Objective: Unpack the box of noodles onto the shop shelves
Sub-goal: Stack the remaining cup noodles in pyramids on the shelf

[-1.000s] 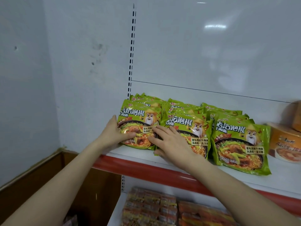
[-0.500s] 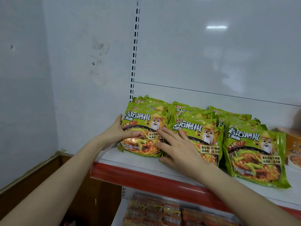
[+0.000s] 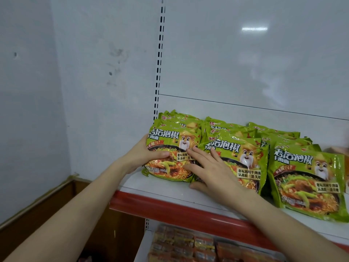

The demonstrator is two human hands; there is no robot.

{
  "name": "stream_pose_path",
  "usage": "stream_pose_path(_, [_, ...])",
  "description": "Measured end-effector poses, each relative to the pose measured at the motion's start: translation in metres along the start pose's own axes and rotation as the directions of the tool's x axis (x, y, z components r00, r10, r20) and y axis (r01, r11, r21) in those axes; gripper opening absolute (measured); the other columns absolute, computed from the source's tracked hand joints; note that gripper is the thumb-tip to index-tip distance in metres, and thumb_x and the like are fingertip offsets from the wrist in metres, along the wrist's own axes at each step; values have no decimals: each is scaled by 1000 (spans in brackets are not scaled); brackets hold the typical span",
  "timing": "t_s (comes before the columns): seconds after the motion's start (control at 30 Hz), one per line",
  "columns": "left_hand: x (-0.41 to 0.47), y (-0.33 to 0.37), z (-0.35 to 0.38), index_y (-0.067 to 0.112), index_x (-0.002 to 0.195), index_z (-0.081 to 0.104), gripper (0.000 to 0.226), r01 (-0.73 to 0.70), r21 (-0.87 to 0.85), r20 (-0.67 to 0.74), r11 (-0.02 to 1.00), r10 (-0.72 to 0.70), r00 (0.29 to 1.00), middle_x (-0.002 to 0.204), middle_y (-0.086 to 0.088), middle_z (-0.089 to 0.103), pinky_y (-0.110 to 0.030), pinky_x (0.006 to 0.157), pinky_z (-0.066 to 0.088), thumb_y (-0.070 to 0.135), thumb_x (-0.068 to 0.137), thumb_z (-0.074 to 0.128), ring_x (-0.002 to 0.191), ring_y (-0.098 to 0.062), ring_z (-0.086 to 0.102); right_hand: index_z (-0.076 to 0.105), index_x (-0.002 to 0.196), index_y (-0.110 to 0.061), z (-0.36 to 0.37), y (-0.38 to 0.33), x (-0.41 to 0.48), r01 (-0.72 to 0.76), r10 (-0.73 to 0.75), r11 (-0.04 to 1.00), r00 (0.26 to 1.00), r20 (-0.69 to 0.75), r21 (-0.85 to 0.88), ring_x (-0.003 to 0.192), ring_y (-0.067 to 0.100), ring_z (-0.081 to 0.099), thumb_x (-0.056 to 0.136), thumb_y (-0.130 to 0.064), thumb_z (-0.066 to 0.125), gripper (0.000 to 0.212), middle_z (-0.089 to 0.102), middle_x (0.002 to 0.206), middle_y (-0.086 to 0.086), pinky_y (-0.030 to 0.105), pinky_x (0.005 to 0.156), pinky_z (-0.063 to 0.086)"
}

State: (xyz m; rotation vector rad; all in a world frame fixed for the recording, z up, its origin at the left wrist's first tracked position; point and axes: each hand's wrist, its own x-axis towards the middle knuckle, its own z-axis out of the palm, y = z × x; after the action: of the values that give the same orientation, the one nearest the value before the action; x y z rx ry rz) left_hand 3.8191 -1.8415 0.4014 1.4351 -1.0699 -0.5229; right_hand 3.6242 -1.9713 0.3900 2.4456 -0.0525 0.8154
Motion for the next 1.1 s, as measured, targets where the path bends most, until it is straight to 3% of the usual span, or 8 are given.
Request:
stream_pose_path(0.17, [-15,8,5,15,145,17,112,41,397,-353,917,112,929,141,-5,43,-36,102,39,40,59,84,125,-22,46,67,104,-22,-1,-1,4,13,-16,997,999,41,73,120,30,54,57,-46,82,55,59,128,13,53,96,25])
stream_pose_path(0.3, [-27,2,23,23,143,19,116,-48,579,-224,814,215,950,134,-10,41,-41,105,37,54,50,82,126,-23,40,65,112,-14,-13,1,-2,-64,38,955,995,95,290,132,30,41,75,-35,66,42,49,138,14,52,104,12])
stream_pose_path(0.4, [-24,-2,26,18,148,5,126,8,601,-238,799,170,956,145,-21,24,-43,110,28,46,54,84,138,-31,20,69,103,-14,-26,6,-17,-72,68,977,997,27,202,123,32,52,66,-24,59,40,58,128,14,53,100,27])
stream_pose_path(0.6, [-26,3,30,15,149,-3,127,38,637,-250,770,160,955,155,-20,0,-45,115,12,47,58,80,144,-29,-3,62,116,-20,-31,27,-47,-175,166,983,976,140,53,119,40,53,69,-54,54,58,57,129,13,62,84,45])
stream_pose_path(0.77, [-38,20,38,12,149,0,120,141,868,-276,477,227,934,154,-21,-12,-54,113,11,61,64,70,143,-35,-7,62,118,-17,-23,32,-39,-202,182,971,970,159,125,124,43,46,68,-41,68,56,54,133,15,67,90,36])
stream_pose_path(0.9, [-47,30,70,13,146,26,100,-132,936,-29,325,448,894,153,-26,8,-63,108,21,63,68,63,141,-43,9,63,116,-15,-24,27,-40,-239,219,960,965,143,148,126,42,45,64,-34,79,58,53,134,15,65,95,33])
stream_pose_path(1.0, [-46,32,105,29,148,9,93,-258,923,172,286,294,940,157,-10,-7,-54,115,13,60,76,59,144,-28,-8,54,126,-13,-24,27,-40,-302,269,911,951,152,279,141,32,23,74,-33,73,59,37,148,8,56,111,17])
stream_pose_path(1.1, [-37,28,119,32,148,8,84,-252,916,204,313,180,962,157,1,-7,-54,115,13,49,83,58,144,-21,-13,48,130,-6,-27,32,-42,-339,287,843,940,184,417,144,24,13,77,-31,71,62,26,152,8,44,118,9])
